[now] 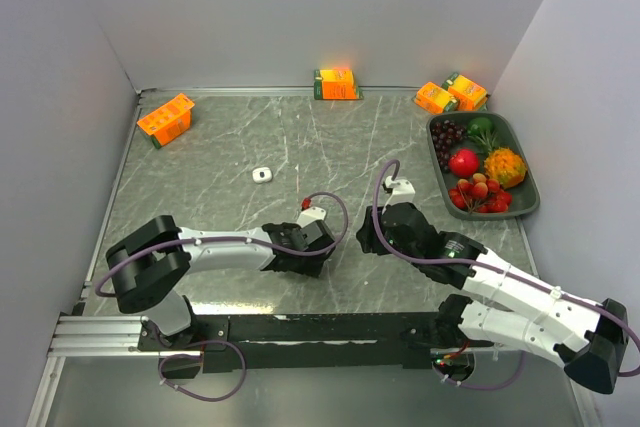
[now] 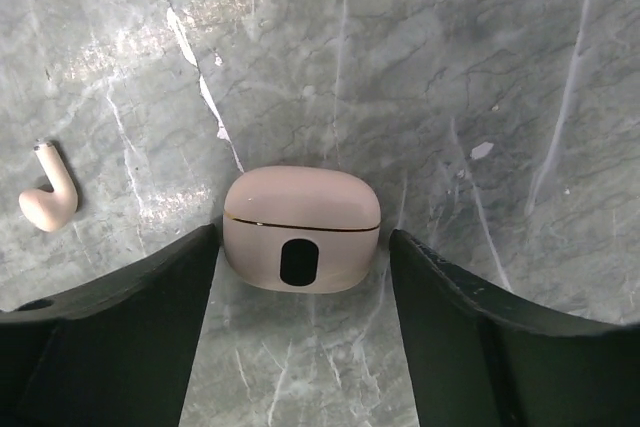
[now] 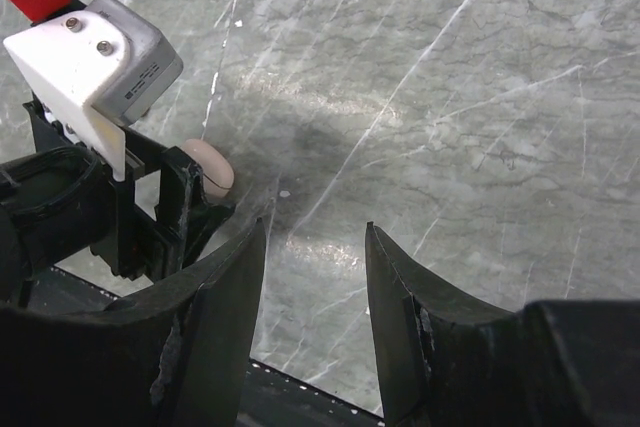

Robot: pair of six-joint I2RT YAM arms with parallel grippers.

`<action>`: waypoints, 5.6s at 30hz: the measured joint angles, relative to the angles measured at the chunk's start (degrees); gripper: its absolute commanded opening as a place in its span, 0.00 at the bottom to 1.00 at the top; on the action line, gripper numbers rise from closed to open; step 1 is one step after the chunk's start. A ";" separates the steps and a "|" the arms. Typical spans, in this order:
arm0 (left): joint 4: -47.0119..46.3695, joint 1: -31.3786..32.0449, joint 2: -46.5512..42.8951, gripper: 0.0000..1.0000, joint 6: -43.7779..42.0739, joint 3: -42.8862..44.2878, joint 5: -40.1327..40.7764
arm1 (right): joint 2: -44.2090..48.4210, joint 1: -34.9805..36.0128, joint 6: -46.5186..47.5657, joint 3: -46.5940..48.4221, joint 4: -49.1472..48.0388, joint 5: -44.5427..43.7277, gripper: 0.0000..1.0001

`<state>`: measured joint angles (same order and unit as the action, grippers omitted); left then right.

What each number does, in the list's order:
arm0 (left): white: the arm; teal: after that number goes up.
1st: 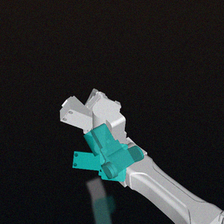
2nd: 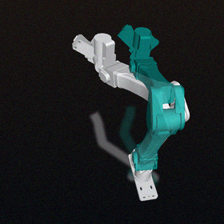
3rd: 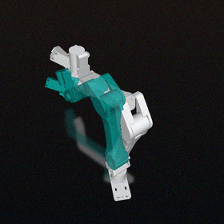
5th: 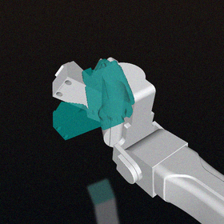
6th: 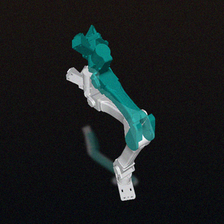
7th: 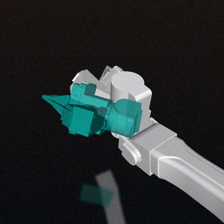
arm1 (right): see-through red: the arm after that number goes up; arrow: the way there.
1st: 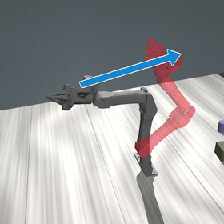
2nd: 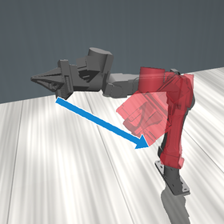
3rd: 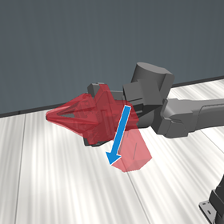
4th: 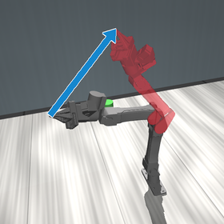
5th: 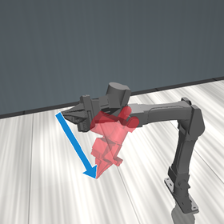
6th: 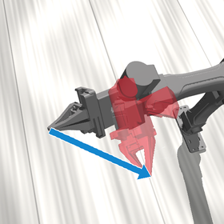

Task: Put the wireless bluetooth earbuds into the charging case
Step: Pick up the charging case at the center of the board, then open the charging case, then adjust the charging case.

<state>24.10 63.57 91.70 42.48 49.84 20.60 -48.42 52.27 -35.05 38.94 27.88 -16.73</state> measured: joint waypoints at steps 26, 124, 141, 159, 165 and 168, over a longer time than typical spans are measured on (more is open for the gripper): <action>-32.15 0.87 -41.40 0.01 -13.90 -23.17 -1.53 | 3.74 -0.98 1.70 6.56 -4.74 6.32 0.98; -63.49 4.76 -55.12 0.01 -47.82 -39.23 -4.22 | -17.97 -1.42 7.63 27.78 -1.81 32.02 0.67; -63.69 4.87 -56.39 0.01 -47.76 -39.23 -4.24 | -22.03 -1.84 5.92 26.77 -3.85 35.23 0.38; -62.40 4.94 -56.74 0.62 -47.58 -38.25 -5.18 | -20.83 -2.43 7.87 26.71 -2.25 35.21 0.00; -60.78 5.03 -56.61 0.96 -46.80 -37.40 -5.01 | -19.47 -2.47 10.40 27.21 -0.09 34.64 0.00; -59.19 5.05 -56.63 0.96 -46.27 -37.22 -4.87 | -18.95 -2.45 12.22 28.48 1.31 33.88 0.00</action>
<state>-35.09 68.62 35.07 -3.79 12.62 15.73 -67.37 49.82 -22.83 67.42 29.19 17.15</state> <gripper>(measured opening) 0.963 0.110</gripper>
